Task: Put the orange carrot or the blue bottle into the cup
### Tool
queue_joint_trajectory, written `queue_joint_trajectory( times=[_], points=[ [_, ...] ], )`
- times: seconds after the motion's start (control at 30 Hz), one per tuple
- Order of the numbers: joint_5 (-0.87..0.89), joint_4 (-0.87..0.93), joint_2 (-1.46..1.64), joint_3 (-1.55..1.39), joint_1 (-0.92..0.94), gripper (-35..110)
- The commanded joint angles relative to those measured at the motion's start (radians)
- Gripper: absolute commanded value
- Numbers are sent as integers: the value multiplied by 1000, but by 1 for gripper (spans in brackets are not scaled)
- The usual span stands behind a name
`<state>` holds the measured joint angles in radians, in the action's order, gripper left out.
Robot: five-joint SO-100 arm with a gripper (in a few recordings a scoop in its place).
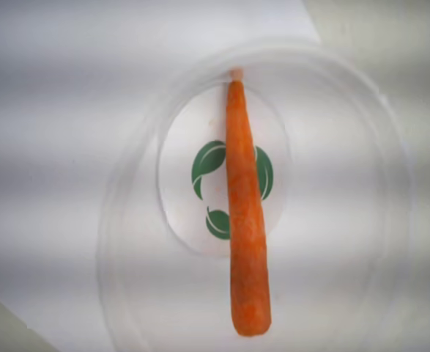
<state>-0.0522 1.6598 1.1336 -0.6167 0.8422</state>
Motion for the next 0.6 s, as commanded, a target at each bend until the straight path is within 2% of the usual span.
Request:
queue_joint_trajectory(
  times=[0.0,0.13,0.57],
  points=[
    [5,11,80,123,18,14],
    [-2,14,114,120,20,8],
    [8,86,347,94,12,11]
  ],
)
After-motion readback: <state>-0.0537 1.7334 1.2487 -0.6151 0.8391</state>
